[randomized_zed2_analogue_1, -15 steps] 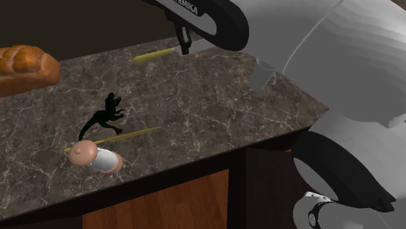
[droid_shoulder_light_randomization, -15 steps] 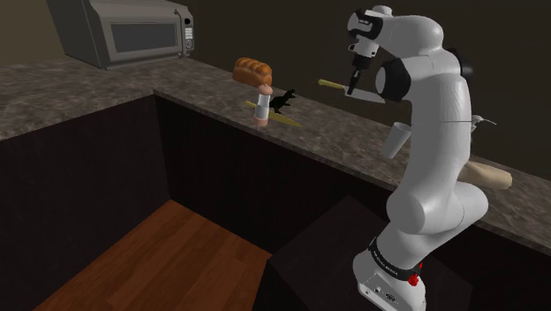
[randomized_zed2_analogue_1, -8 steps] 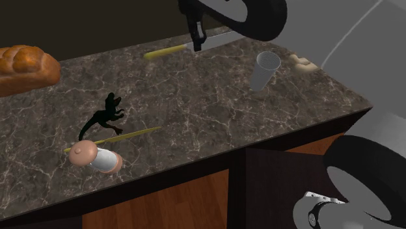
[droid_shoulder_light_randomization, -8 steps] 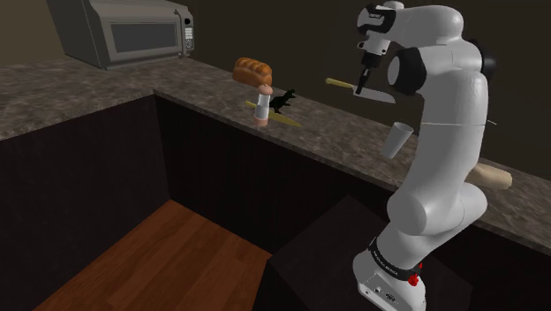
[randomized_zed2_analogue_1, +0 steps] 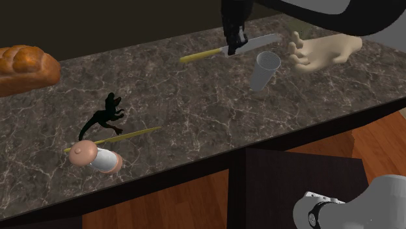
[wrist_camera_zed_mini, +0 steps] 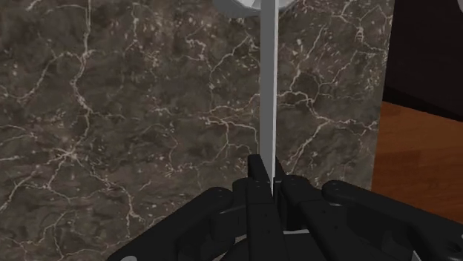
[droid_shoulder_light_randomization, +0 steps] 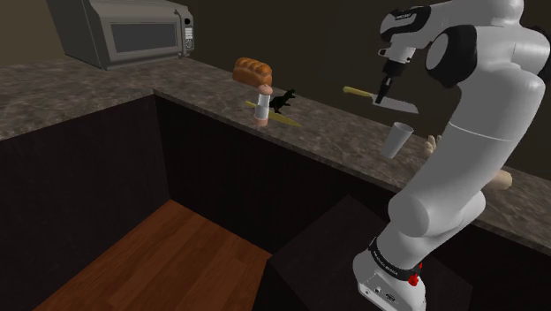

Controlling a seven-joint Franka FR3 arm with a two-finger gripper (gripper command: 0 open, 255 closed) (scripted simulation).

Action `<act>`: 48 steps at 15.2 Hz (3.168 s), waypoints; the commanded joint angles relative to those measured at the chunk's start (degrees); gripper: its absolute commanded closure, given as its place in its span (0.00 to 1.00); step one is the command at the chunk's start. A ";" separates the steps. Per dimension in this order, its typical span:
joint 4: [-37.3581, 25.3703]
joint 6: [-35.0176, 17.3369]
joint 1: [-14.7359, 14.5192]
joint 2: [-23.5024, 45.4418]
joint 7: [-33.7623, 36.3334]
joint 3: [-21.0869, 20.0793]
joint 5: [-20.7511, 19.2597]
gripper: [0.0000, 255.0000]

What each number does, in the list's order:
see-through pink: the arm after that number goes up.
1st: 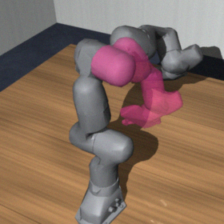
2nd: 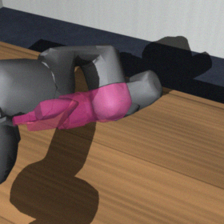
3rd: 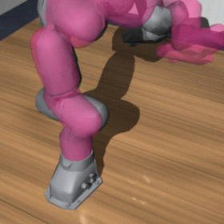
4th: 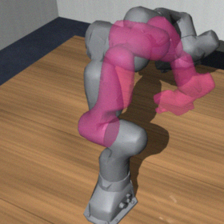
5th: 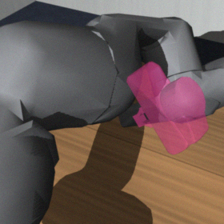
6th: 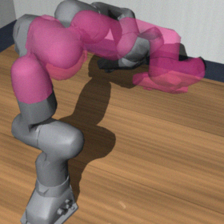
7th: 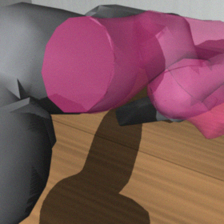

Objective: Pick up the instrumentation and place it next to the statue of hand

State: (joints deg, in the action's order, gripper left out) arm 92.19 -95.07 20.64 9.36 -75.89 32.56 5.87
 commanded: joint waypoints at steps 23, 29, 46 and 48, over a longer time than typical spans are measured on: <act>29.48 -0.91 11.66 -35.16 -12.89 8.11 -23.04 1.00; 30.63 0.62 15.79 -39.67 -19.02 11.70 -27.71 1.00; 31.61 -1.96 20.58 -42.73 -31.26 22.57 -35.30 1.00; 32.91 -3.43 20.55 -42.65 -31.09 23.26 -35.66 1.00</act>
State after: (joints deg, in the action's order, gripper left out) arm 124.49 -97.85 41.16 -33.28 -107.07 55.57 -29.61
